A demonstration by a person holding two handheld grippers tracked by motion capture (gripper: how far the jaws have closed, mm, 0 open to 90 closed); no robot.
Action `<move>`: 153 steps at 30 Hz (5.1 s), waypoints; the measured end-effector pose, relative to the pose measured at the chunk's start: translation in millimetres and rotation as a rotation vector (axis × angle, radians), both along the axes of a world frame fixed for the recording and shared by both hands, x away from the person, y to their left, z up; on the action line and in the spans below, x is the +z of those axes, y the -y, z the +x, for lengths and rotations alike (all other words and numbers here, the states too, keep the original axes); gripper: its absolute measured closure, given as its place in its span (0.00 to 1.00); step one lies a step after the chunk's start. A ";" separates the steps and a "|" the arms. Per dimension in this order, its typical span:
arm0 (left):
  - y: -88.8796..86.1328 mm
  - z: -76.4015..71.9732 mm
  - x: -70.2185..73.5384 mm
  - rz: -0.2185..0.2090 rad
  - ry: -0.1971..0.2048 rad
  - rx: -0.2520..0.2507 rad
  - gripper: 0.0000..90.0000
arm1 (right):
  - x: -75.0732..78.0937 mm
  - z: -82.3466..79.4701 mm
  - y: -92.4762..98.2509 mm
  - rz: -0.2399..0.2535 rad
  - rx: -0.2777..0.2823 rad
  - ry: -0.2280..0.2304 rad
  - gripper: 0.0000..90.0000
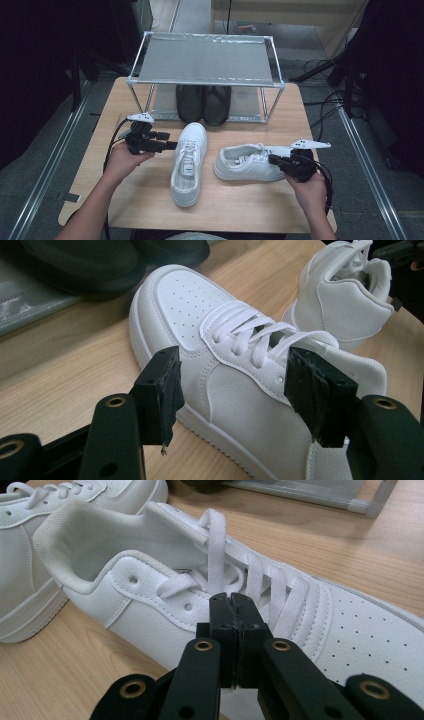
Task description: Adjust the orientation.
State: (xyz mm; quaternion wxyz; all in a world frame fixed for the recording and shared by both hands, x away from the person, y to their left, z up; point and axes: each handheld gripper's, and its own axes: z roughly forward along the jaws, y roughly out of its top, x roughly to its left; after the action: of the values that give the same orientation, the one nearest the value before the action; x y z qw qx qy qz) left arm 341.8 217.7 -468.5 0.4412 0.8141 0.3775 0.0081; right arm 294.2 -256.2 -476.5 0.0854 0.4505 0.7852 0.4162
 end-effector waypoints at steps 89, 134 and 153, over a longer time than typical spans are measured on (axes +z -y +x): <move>-2.1 0.6 -2.4 0.025 0.034 0.007 0.45 | -10.6 6.3 -116.7 -0.035 0.309 -0.053 1.00; 2.3 2.3 -4.8 0.018 0.026 0.003 0.45 | -3.4 18.1 -32.0 -0.045 0.086 -0.064 1.00; 2.1 2.5 -5.1 0.023 0.024 0.002 0.44 | -2.8 40.1 -34.9 -0.035 0.066 -0.016 1.00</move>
State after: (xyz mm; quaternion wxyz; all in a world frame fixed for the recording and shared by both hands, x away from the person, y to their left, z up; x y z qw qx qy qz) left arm 344.3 215.7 -473.6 0.4363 0.8186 0.3728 0.0228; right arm 334.3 -221.4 -479.4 0.0731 0.4260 0.8076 0.4013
